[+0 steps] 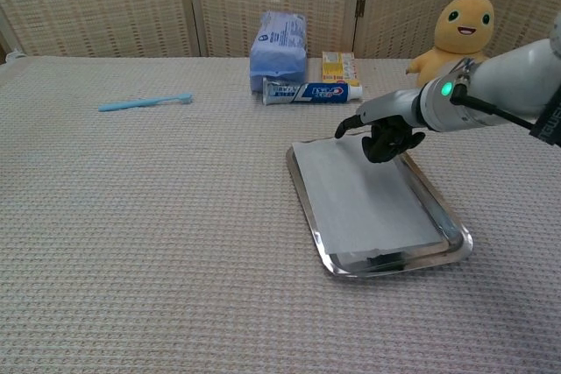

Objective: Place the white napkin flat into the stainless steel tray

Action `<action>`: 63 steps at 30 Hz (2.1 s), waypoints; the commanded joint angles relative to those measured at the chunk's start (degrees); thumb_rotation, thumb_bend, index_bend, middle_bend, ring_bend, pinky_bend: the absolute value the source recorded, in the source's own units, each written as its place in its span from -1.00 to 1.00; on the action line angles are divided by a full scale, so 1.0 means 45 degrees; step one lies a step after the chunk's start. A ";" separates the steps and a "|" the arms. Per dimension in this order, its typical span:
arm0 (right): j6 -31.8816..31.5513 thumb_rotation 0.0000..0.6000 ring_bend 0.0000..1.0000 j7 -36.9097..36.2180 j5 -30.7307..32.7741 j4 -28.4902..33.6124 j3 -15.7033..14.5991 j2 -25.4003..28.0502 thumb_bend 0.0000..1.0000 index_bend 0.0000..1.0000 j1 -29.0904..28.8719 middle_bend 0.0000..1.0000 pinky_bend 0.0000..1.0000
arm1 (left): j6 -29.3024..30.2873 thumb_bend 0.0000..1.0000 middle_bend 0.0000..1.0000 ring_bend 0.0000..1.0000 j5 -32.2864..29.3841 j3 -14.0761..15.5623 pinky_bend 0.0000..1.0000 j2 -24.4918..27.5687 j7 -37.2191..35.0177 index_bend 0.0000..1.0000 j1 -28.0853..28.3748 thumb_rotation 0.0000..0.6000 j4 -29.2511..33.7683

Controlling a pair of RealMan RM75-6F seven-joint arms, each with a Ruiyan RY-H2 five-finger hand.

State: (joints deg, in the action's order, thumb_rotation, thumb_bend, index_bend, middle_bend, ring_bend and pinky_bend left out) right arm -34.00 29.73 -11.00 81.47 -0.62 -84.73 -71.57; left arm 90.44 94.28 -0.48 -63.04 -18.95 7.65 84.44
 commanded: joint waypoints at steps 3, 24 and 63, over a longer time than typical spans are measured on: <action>0.0408 0.75 0.79 -0.0277 0.0021 -0.0721 -0.0198 -0.0524 0.91 -1.00 -0.0191 0.89 0.89 | -0.0011 -0.13 -1.00 -1.00 -0.0014 -0.0002 -1.00 0.0009 -0.0039 -1.00 -0.0001 1.00 -0.0040; -0.0646 0.75 0.81 -0.0847 -0.1307 0.0724 -0.0678 0.0196 0.91 -1.00 -0.0110 0.90 0.90 | 0.0062 -0.13 -1.00 -1.00 0.0105 0.0043 -1.00 0.0003 0.0155 -1.00 -0.0032 1.00 0.0018; 0.0758 0.74 0.80 -0.3785 -0.8296 0.5529 -0.1520 0.2759 0.91 -1.00 0.2814 0.90 0.90 | 0.0262 -0.13 -1.00 -1.00 0.0353 0.0101 -1.00 -0.0062 0.0539 -1.00 -0.0061 1.00 0.0118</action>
State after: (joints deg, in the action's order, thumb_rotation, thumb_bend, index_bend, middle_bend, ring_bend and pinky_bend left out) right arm -30.73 12.81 -48.15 106.52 -7.33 -72.15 -59.00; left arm 91.62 95.87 -0.03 -63.32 -16.52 7.37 84.97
